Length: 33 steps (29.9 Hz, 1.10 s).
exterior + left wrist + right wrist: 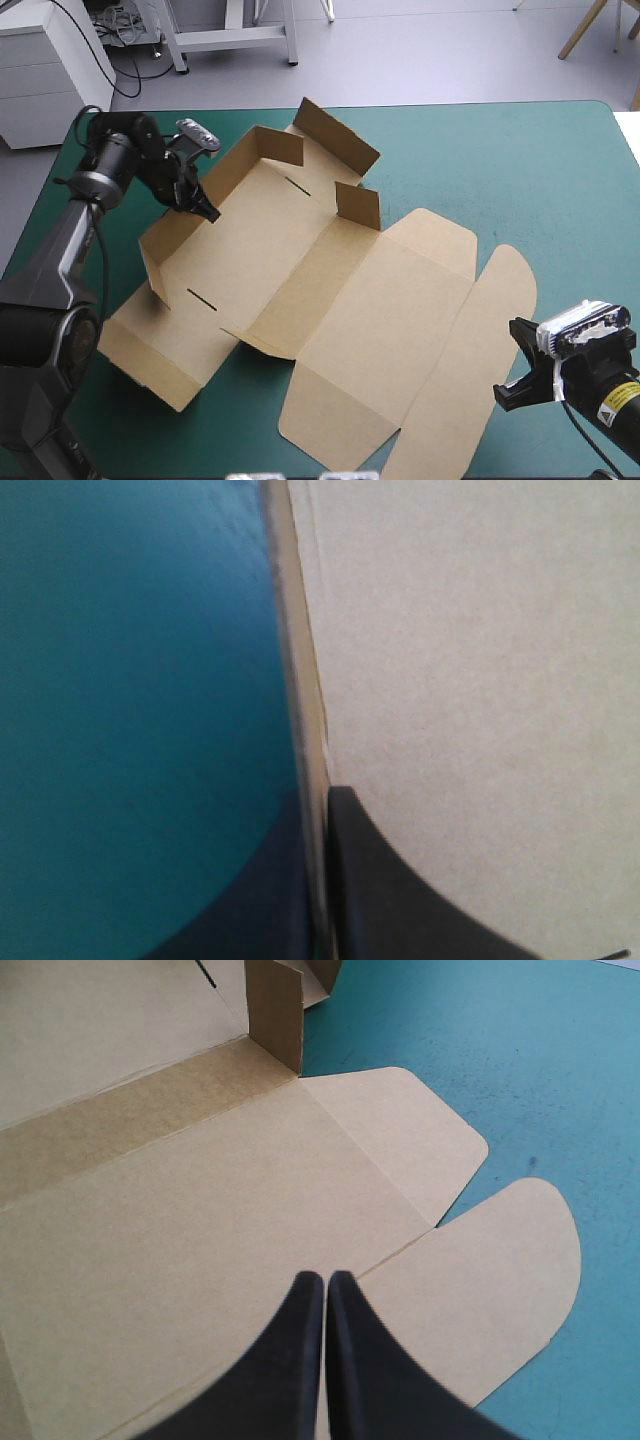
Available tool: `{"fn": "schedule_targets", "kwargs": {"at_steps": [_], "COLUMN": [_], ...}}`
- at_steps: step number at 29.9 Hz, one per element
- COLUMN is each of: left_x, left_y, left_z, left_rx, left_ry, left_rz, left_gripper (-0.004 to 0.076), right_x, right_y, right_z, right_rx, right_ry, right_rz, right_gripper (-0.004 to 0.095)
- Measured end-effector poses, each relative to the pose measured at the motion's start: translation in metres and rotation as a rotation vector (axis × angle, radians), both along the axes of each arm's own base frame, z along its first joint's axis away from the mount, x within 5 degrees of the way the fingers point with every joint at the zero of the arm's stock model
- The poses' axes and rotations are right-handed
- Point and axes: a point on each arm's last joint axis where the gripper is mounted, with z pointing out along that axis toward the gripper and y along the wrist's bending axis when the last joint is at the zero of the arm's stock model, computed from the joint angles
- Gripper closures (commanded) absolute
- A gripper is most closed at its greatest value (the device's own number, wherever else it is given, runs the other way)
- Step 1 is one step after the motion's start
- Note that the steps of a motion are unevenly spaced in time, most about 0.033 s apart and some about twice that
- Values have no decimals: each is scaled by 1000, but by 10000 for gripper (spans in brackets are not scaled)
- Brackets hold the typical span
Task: Fold the box
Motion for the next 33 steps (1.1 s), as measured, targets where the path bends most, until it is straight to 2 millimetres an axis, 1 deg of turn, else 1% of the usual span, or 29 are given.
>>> {"fn": "schedule_targets", "kwargs": {"at_steps": [3,7,11,14,15,21,24,33], "left_x": [11,13,5,-2,-6,-30,-38,-46], "left_y": [-28,-68,-106,-129,-139,-186,-199,-215], "left_z": [6,12,15,17,18,20,20,23], "left_rx": [123,277,367,383,383,394,412,447], "left_ry": [-69,-154,-246,-301,-322,-398,-433,-496], "left_rz": [-91,-238,-378,-452,-482,-665,-713,-765], "left_gripper": [734,734,734,734,734,734,734,734], "right_x": [0,-1,-2,-2,-2,-3,-3,-3], "right_y": [0,2,4,4,4,5,5,5], "right_z": [0,0,0,0,0,0,0,0], "right_rx": [7,35,55,58,58,78,80,80], "right_ry": [4,18,28,29,29,40,40,40], "right_rz": [3,13,20,20,21,28,28,28], "right_gripper": [912,912,912,912,912,912,912,912]}}
